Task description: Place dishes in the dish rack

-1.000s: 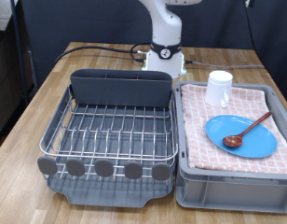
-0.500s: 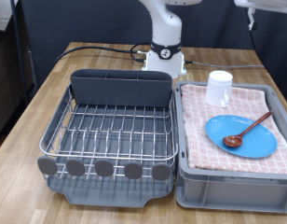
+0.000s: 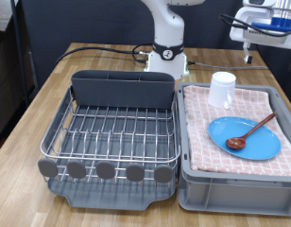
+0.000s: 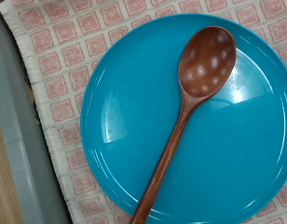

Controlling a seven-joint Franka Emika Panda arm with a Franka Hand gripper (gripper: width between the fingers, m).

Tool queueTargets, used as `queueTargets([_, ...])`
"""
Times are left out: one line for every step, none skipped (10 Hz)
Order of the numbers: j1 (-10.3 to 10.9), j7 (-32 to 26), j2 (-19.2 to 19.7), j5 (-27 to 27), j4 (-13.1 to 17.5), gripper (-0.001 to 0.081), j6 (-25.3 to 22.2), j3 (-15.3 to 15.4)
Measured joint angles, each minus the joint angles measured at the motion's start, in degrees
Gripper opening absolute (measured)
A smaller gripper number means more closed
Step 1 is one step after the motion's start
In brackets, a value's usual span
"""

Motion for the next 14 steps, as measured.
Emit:
queueTargets([0.01, -0.09, -0.01, 0.08, 0.03, 0.0802, -0.19, -0.02])
queueTargets([0.01, 1.42, 0.02, -0.77, 0.17, 0.0802, -0.72, 0.00])
queueTargets([0.00, 5.93, 0.44, -3.44, 0.81, 0.0802, -2.75, 0.36])
queueTargets([0.04, 11.88, 1.60, -6.87, 1.91, 0.0802, -4.84, 1.02])
queueTargets([0.13, 17.17, 3.29, -9.78, 3.19, 0.0802, -6.24, 1.56])
queueTargets([0.29, 21.09, 5.22, -11.63, 4.55, 0.0802, -6.84, 1.85])
queueTargets([0.43, 24.10, 7.22, -12.77, 5.85, 0.0802, -6.88, 2.00])
queueTargets([0.62, 26.58, 9.08, -13.72, 7.01, 0.0802, -6.87, 2.00])
queueTargets([0.80, 28.93, 10.87, -14.64, 7.97, 0.0802, -6.73, 1.99])
queueTargets([0.97, 31.10, 12.44, -15.84, 8.61, 0.0802, -6.38, 1.94])
queueTargets([1.09, 33.09, 13.80, -17.05, 8.91, 0.0802, -5.79, 1.91])
queueTargets([1.29, 34.89, 14.86, -18.24, 8.96, 0.0802, -5.42, 1.88])
queueTargets([1.59, 36.69, 15.72, -19.65, 8.95, 0.0802, -5.09, 1.85])
queueTargets([1.92, 38.52, 16.41, -21.20, 8.87, 0.0802, -4.97, 1.85])
